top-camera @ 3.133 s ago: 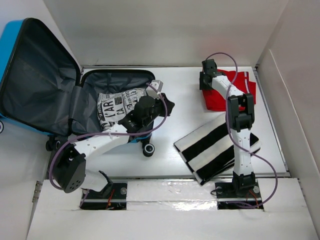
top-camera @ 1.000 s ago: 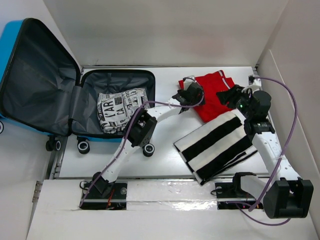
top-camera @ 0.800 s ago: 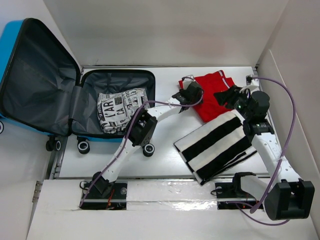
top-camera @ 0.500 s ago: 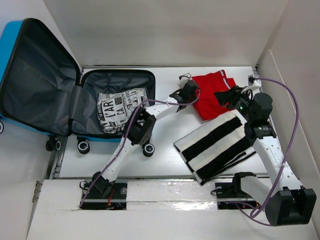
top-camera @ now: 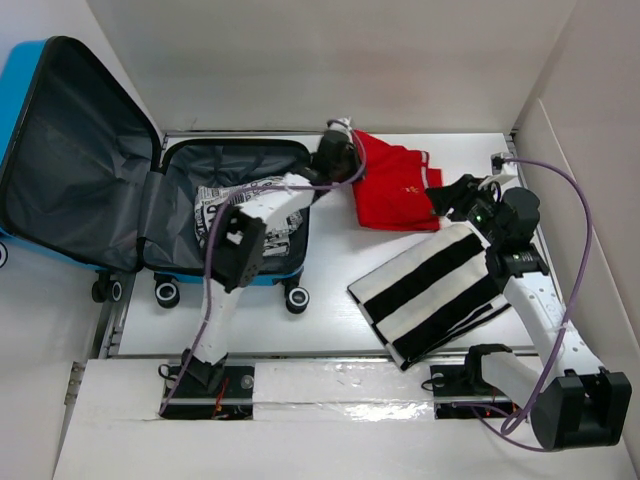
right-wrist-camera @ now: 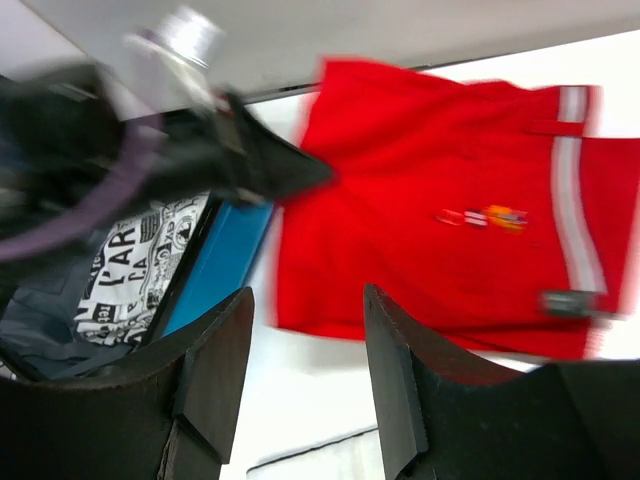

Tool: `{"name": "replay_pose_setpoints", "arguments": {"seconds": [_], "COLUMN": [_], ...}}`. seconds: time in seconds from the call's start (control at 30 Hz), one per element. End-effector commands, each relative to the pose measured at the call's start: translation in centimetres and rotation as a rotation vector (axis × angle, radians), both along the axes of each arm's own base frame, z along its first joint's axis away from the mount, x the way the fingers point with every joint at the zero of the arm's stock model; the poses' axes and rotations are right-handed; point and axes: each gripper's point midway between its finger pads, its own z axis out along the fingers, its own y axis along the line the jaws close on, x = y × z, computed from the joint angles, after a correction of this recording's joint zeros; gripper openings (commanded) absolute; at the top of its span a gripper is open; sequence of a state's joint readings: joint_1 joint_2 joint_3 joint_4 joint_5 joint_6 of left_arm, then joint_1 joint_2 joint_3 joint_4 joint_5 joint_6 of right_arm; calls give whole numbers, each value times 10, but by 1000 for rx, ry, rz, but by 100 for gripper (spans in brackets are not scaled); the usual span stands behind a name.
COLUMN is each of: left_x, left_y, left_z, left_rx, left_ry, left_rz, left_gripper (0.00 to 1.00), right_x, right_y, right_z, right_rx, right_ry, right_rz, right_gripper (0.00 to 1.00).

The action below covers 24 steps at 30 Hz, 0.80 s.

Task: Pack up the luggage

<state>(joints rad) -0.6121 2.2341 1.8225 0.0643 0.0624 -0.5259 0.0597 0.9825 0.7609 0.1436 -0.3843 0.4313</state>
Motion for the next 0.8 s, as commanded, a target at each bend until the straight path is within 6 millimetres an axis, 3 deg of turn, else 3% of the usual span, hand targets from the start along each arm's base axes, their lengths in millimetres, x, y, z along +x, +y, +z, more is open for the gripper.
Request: {"name": "replay_pose_setpoints", "arguments": {"seconds": [0.0,0.03,0.17,0.2,0.27,0.3,0.4,0.43,0.47,0.5,0.53,0.57,0.77], "left_x": [-3,-12,-33,-30,-45,-52,-63,-67,-75,-80,-87,-95,-118], "left_y": [47,61,120,143,168,195,243,277,294,308,321,342,393], "left_z": [171,191,192,190,185,173,152,157,131,121,125,98,42], "left_rx": [-126,-121,-61,-61,-123,-143,-148,-153,-143,-156,-169,-163,-146], "left_ry": [-298,-327,-322,-317,-284,-247,-202,-220,-170,-146,-171,-120,-22], "left_rz": [-80,-89,-21,36,76,131,243,318,361,403,436,501,745], "left_gripper": [0,0,0,0,0,0,0,0,0,0,0,0,0], "right_x": [3,4,6,6,7,7,8,9,10,10,11,11,14], "right_y": [-1,-1,0,0,1,2,2,3,3,4,5,5,11], "right_z": [15,15,10,11,10,9,7,7,4,4,1,1,-5], "right_rx": [5,9,2,2,6,4,4,8,8,7,4,3,-19], "right_ry": [-70,-72,-55,-57,-55,-53,-48,-48,-40,-39,-31,-30,-18], "right_rz": [-16,-16,-10,-11,-5,1,-1,4,8,14,21,21,21], "right_gripper": [54,54,54,54,54,54,54,54,54,54,54,54,48]}}
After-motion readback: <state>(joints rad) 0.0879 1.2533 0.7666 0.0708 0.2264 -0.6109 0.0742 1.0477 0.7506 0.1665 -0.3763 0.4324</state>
